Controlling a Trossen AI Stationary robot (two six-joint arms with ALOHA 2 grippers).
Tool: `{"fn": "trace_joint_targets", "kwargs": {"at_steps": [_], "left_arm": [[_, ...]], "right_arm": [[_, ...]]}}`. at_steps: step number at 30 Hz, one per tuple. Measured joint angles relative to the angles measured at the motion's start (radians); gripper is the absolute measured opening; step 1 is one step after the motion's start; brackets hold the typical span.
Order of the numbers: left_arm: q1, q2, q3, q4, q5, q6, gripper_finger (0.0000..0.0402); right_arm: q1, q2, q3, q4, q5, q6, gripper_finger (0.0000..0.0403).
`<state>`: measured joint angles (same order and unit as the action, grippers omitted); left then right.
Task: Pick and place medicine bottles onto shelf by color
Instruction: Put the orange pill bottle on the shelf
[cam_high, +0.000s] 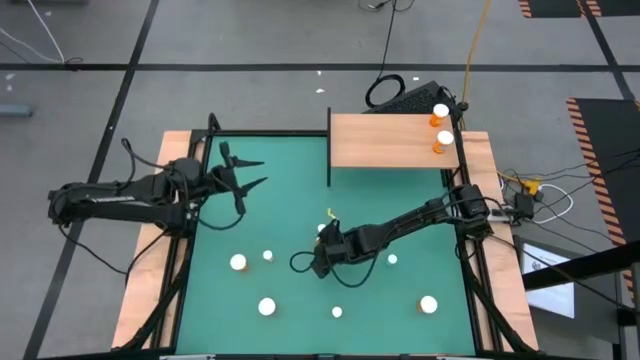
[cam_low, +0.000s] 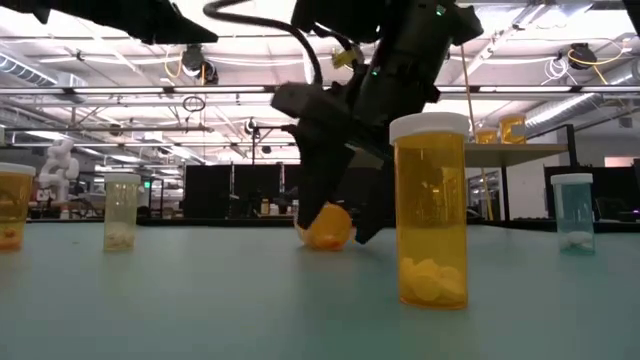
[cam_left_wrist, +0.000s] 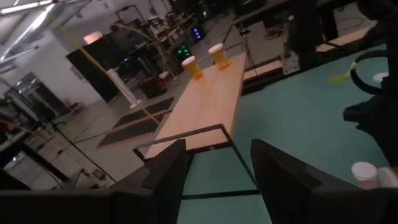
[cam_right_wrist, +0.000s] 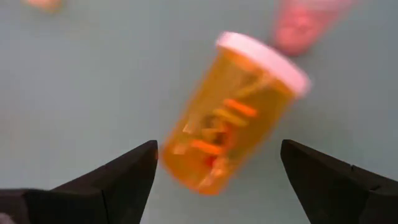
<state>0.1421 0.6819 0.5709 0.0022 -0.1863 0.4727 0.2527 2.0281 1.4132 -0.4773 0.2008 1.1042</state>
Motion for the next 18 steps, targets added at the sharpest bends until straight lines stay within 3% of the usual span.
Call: {"fn": "trace_joint_targets", "kwargs": {"at_steps": [13,18], "left_arm": [[0.025,0.000,0.000,0.002,0.059,-0.058,0.0182],[0.025,0.000,0.000,0.002,0.059,-0.065,0.0182]], "right_arm": [[-0.043,-0.002,0.001,-0.053,0.005,0.002,0.0336],[-0.044,-0.003,0.002,-0.127,-0.059,-0.019,0.0318]]}}
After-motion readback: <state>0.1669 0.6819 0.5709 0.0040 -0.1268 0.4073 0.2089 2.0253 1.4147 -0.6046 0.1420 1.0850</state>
